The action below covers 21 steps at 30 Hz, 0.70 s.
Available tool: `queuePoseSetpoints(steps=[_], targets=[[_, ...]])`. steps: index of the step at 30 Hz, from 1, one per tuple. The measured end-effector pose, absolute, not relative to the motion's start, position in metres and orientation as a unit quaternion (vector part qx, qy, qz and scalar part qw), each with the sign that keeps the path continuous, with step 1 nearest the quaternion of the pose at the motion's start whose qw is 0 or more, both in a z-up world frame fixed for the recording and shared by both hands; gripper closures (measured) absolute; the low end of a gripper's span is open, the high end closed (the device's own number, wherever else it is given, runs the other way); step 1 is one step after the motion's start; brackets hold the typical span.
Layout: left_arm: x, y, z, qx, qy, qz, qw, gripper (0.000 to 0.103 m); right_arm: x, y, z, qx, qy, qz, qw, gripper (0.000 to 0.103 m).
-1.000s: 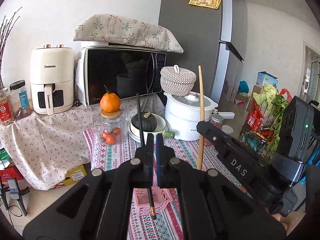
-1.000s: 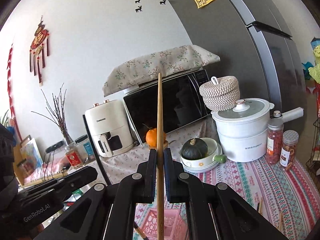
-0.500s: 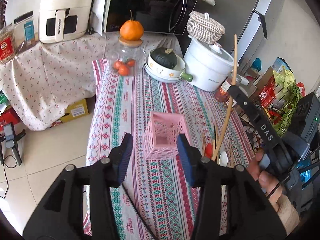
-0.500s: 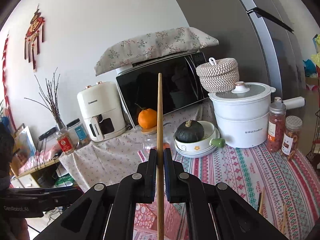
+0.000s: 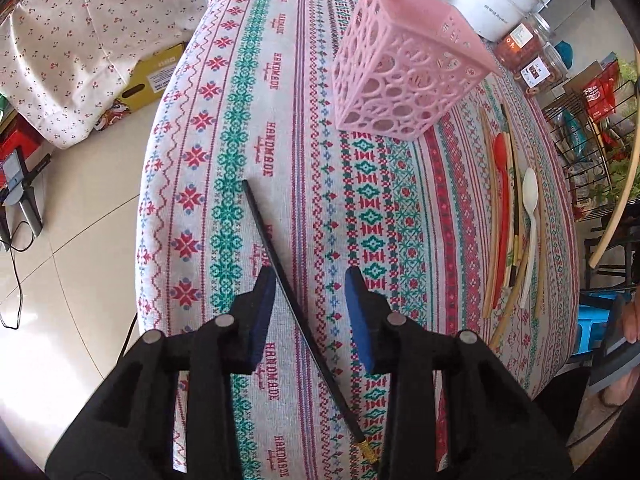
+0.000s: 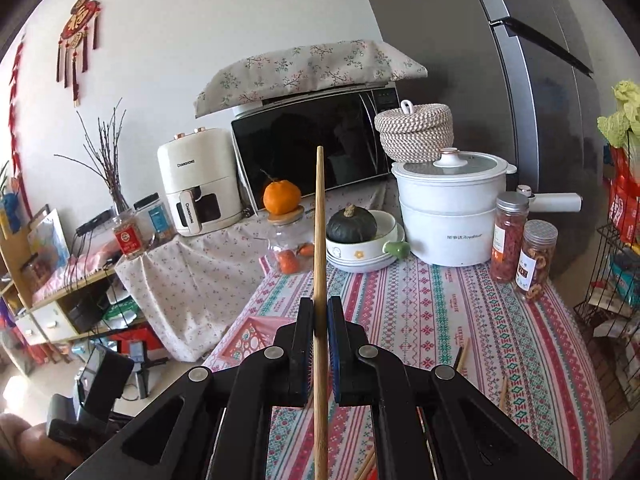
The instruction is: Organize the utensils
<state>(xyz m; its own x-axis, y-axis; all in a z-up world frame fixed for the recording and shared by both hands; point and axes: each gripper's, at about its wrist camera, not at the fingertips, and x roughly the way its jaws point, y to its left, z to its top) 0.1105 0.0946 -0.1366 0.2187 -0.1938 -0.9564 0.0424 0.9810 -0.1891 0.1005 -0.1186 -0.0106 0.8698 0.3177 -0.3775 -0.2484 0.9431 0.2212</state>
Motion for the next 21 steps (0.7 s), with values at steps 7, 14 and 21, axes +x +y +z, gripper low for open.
queuePoseSetpoints(steps=[7, 14, 21], targets=[[0.102, 0.088, -0.144, -0.024, 0.622, -0.052, 0.781, 0.086, 0.093, -0.120, -0.016, 0.067, 0.213, 0.158, 0.962, 0.096], [0.094, 0.082, -0.117, -0.012, 0.576, -0.058, 0.816, 0.096, 0.088, -0.118, -0.008, 0.069, 0.200, 0.171, 0.962, 0.096], [0.081, 0.081, -0.029, -0.015, 0.456, -0.081, 0.886, 0.097, 0.087, -0.115, 0.005, 0.073, 0.177, 0.172, 0.966, 0.096]])
